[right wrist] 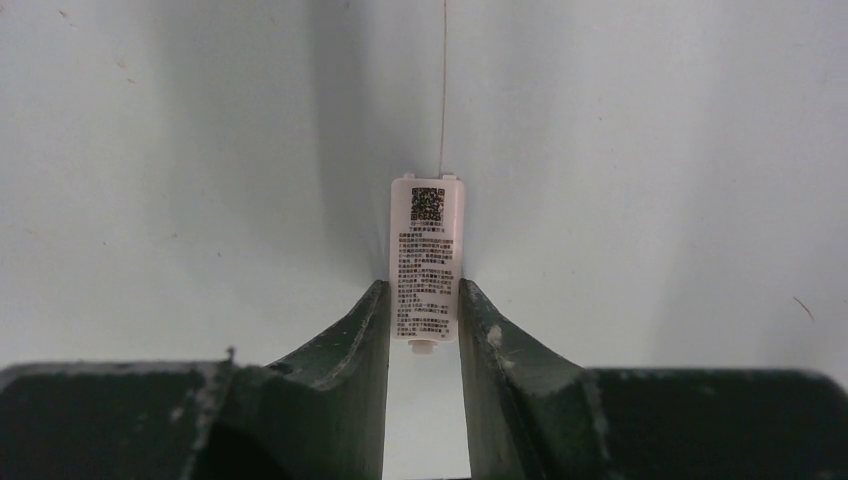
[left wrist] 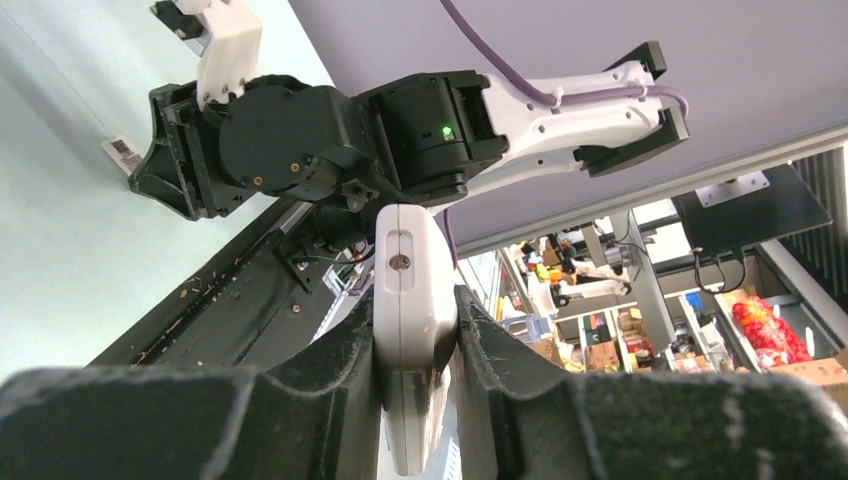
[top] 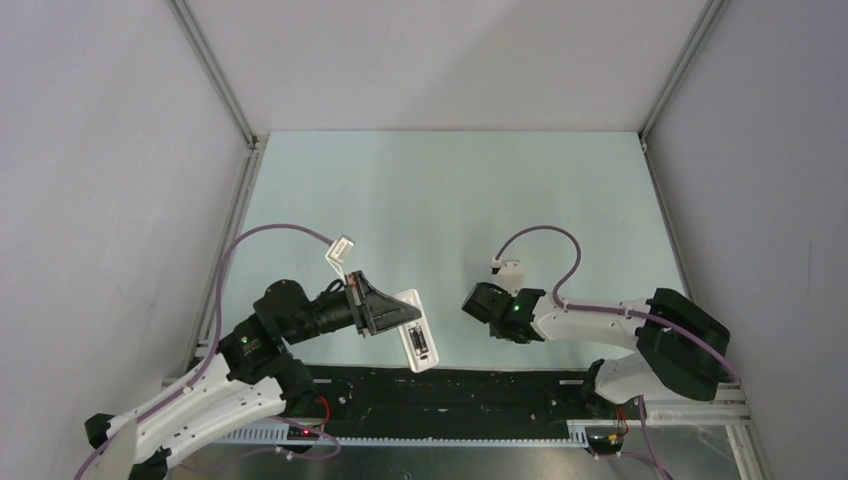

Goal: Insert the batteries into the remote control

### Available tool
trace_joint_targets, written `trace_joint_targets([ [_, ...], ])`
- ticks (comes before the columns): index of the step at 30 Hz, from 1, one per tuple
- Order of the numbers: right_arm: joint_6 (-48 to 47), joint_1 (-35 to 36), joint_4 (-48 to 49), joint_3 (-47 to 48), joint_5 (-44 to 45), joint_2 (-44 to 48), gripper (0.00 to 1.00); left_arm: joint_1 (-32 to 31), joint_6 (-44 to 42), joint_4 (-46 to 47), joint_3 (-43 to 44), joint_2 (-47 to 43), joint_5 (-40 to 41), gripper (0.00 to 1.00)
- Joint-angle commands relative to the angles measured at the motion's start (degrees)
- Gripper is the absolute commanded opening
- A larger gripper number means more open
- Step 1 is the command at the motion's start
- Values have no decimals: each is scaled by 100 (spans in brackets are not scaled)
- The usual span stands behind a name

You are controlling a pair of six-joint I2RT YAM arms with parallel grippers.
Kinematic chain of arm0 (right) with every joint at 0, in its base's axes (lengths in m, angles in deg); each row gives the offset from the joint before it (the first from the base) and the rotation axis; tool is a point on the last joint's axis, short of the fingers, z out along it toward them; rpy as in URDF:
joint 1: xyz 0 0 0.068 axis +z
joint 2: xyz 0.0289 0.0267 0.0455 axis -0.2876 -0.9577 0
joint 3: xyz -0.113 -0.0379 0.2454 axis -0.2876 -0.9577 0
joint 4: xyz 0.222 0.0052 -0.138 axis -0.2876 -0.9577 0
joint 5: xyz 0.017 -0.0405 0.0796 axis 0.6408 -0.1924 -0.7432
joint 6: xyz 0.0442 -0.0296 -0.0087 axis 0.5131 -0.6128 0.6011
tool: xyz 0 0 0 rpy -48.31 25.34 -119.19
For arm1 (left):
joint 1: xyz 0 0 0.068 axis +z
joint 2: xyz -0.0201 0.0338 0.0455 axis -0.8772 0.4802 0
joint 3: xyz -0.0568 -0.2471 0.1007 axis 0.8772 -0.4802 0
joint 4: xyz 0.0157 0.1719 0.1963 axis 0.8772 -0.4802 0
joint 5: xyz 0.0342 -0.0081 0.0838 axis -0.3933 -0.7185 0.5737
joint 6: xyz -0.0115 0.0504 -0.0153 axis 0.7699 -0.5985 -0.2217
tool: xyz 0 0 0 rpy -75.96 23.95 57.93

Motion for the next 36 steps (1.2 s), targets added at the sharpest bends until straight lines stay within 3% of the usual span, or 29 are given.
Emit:
trace_joint_targets([
  [1,-102,119,-356,43,72,476,24,-8,213,251,-83,-93,354,0],
  [11,-1408,668,-420,103,-812,2279,17,-2,928,837,-786,-135,1460,0],
  [17,-2004,1284,-1190,786,-647,2872,15,-4,1115,1156,-968,41,1897,0],
  [27,-2804,1973,-2078,2917,-326,2531,15,1,987,1650,-1346,-161,2499,0],
  [36,-3515,1954,-2637,4298,-912,1347,18,-6,1174,1848,-1393,-29,2470,0],
])
